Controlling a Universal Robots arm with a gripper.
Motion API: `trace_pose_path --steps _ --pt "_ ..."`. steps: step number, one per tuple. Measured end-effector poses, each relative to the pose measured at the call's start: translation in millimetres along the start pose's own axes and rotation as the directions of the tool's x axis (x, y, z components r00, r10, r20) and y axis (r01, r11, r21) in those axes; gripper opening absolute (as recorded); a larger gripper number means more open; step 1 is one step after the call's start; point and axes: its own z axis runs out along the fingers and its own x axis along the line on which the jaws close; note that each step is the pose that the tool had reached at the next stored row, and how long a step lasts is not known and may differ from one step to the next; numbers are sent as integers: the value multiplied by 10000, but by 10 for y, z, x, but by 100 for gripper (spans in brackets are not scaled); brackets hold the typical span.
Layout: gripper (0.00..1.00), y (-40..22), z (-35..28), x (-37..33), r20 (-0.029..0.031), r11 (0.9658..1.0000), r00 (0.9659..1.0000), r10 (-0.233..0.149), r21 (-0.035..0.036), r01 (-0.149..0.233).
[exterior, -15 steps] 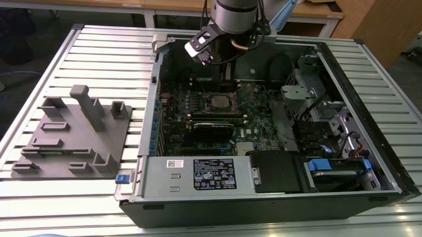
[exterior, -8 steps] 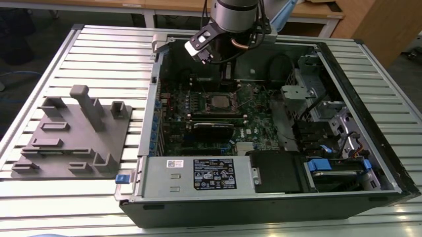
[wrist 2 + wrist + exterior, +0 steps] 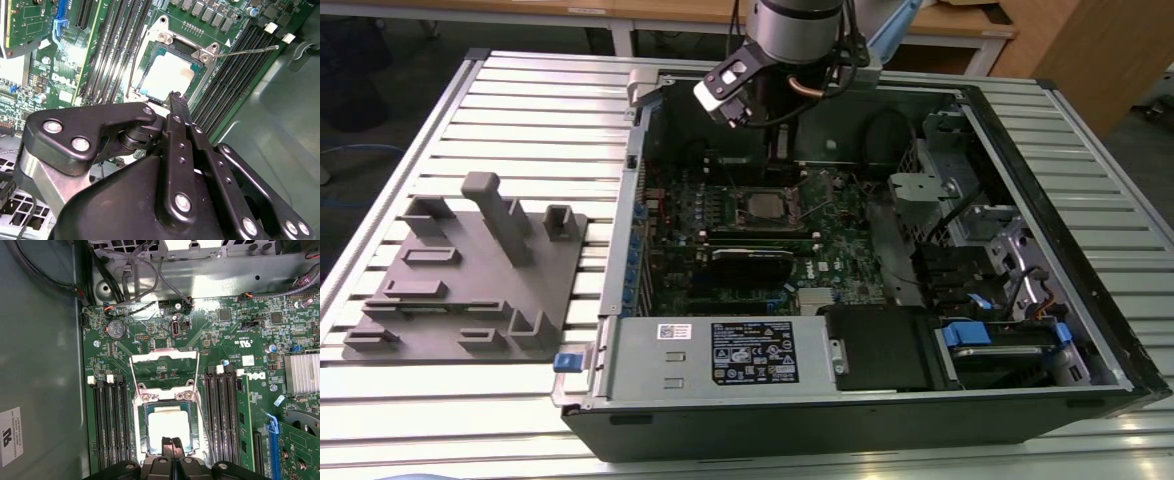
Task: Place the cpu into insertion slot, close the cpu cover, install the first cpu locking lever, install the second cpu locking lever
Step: 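Close the cpu cover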
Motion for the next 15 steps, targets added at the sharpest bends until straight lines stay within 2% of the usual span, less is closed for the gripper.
trace_pose_path --steps 15 --pt "10 18 -2 2 -4 10000 10000 -3 -2 3"
